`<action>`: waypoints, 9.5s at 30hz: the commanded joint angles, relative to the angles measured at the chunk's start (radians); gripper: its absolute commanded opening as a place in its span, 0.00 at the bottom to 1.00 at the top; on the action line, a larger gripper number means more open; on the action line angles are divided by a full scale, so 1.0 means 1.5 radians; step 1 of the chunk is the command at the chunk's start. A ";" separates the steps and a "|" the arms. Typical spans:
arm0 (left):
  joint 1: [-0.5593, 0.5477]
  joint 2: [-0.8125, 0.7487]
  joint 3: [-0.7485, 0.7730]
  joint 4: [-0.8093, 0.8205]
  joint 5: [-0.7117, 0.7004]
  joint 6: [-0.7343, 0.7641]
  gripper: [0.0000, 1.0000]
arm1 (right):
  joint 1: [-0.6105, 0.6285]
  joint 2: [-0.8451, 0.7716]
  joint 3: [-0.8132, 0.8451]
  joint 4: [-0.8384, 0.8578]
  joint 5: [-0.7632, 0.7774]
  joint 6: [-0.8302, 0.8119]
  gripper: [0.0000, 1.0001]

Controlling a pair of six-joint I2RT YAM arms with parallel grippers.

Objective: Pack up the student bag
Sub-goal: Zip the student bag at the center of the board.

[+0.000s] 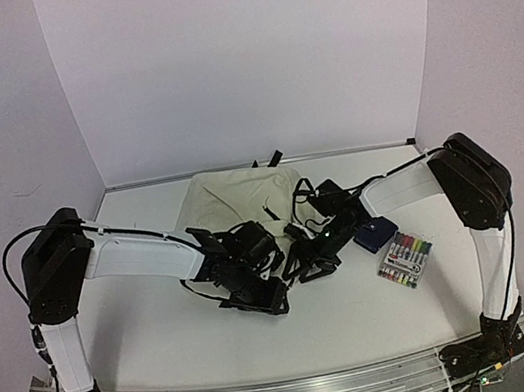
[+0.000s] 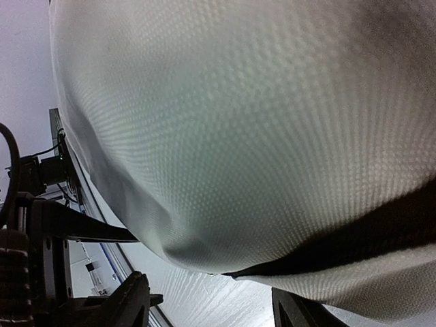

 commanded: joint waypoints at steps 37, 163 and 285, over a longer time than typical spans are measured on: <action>0.037 -0.009 0.041 0.096 -0.022 0.044 0.50 | -0.004 -0.017 0.071 0.039 0.009 0.018 0.26; -0.008 -0.103 0.009 -0.171 -0.254 -0.173 0.00 | -0.137 -0.071 0.076 -0.003 0.165 0.000 0.00; 0.074 -0.167 -0.067 0.020 -0.108 -0.091 0.00 | -0.127 -0.114 0.046 -0.119 0.205 -0.077 0.00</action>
